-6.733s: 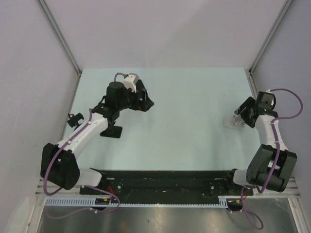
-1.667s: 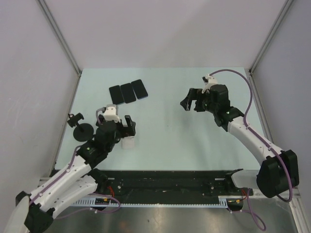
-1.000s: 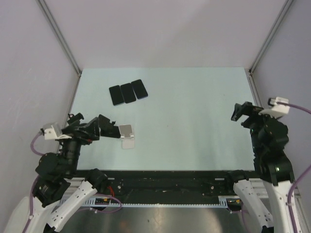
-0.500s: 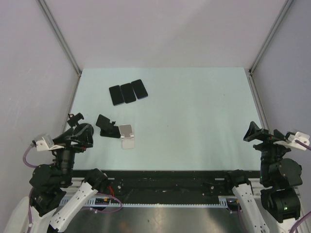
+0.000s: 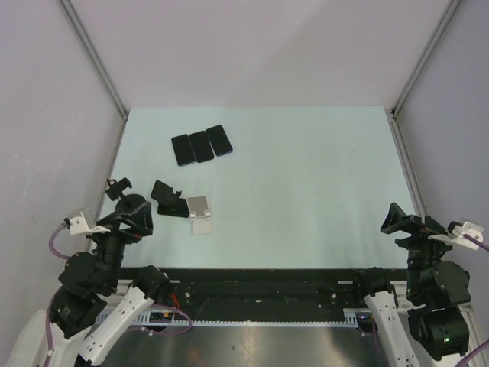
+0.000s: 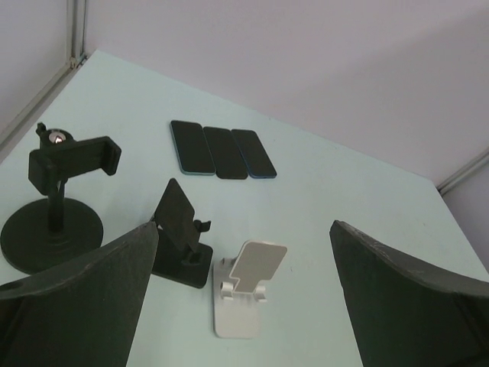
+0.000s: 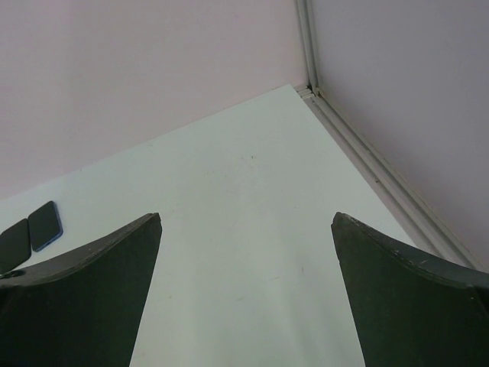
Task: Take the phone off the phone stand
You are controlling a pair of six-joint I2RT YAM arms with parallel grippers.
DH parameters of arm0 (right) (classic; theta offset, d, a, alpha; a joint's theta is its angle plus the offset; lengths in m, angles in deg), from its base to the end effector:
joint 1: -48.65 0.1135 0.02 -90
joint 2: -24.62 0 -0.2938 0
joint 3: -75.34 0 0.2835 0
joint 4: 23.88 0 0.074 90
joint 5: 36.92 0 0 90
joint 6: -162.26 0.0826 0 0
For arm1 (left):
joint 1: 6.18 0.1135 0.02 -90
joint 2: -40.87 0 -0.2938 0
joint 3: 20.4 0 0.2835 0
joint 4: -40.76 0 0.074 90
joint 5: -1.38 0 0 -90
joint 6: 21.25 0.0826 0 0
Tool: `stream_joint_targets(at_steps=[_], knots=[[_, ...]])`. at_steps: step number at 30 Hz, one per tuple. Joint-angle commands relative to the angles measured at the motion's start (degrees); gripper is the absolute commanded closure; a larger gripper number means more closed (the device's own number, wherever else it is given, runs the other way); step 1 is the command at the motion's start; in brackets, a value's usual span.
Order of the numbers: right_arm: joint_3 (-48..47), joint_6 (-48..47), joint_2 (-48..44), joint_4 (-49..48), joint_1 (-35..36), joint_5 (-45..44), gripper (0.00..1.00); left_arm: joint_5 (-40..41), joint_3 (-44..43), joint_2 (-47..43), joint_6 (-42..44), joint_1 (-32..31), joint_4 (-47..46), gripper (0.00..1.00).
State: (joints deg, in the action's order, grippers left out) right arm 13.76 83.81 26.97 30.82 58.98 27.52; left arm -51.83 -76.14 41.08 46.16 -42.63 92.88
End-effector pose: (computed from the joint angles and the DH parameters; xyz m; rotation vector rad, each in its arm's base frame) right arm 0.0256 -0.0316 0.3809 0.3730 1.4524 -0.0252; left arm 0.0508 0.0240 0.3566 -0.3320 1.4962 -0.3376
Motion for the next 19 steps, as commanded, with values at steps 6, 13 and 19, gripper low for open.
stream_joint_targets(at_steps=[6, 13, 19], knots=[[-0.21, 1.9, -0.15, 0.06, 0.75, 1.48, 0.0, 0.56, 1.87, -8.29, -5.01, 0.41, 2.29, 0.0], [-0.29, 1.72, 0.55, -0.11, 1.19, 2.27, 0.0, 1.17, 3.19, -8.21, -7.47, 0.41, 2.55, 0.0], [-0.29, 1.46, 1.08, -0.46, 1.36, 3.41, 0.0, 1.17, 3.71, -8.21, -8.08, 0.41, 2.55, 0.0]])
